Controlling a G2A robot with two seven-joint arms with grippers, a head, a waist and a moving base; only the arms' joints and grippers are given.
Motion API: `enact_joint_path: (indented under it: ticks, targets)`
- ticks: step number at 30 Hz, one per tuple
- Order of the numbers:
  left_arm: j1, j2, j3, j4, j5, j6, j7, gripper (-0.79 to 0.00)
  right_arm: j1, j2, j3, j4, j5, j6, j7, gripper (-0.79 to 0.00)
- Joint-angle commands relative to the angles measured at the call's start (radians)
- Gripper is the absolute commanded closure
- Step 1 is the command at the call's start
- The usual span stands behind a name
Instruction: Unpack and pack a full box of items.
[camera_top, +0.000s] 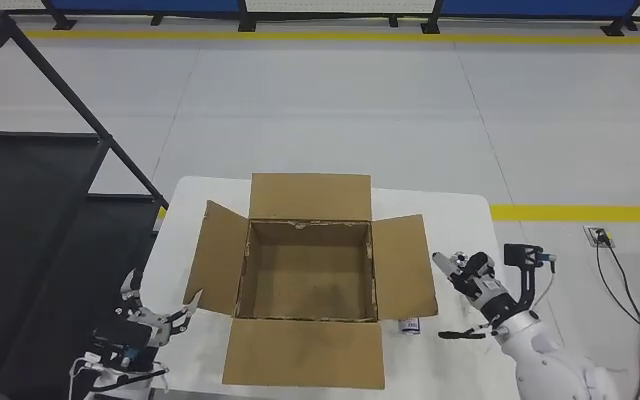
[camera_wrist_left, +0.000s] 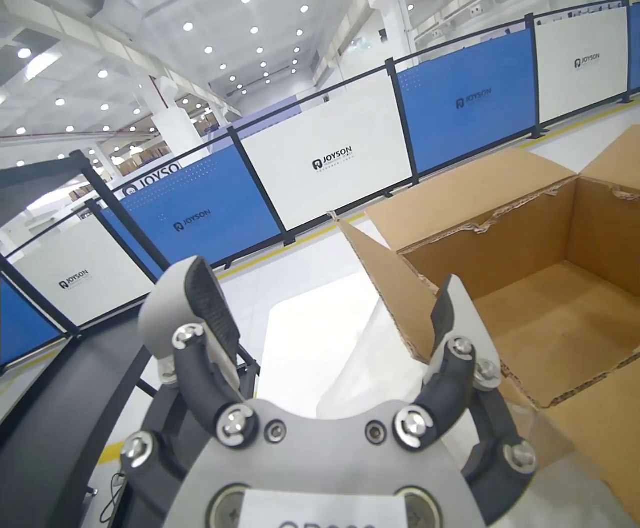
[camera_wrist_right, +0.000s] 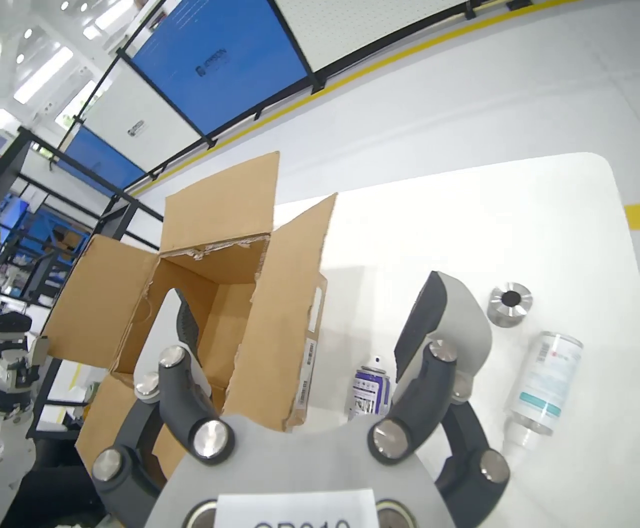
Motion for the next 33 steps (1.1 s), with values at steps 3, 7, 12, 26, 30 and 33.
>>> enact_joint_path:
  ticks: [3,7,12,26,30,33]
  targets:
    - [-0.008,0.001,-0.013,0.032,-0.007,-0.024,0.000,-0.785,0.029,0.008,0.019,0.045,0.079,-0.010,0.102,-0.785]
    - [-0.015,0.002,-0.018,0.057,0.000,-0.037,0.001,-0.785,0.065,0.020,0.001,0.081,0.013,-0.007,0.208,-0.785]
    - [-0.026,0.003,-0.021,0.089,0.020,-0.041,0.002,-0.785,0.011,0.030,0.039,0.082,0.041,-0.087,0.218,-0.785]
    - [-0.048,0.002,-0.010,0.124,0.026,-0.055,-0.001,-0.785,0.121,0.052,-0.062,0.149,0.147,-0.193,0.322,-0.785]
    - [-0.040,0.001,-0.011,0.121,0.017,-0.053,0.007,-0.785,0.174,0.050,-0.145,0.141,0.077,-0.097,0.318,-0.785]
    - [-0.034,0.000,-0.016,0.120,0.011,-0.050,0.013,-0.785,0.205,0.048,-0.195,0.144,0.033,-0.038,0.317,-0.785]
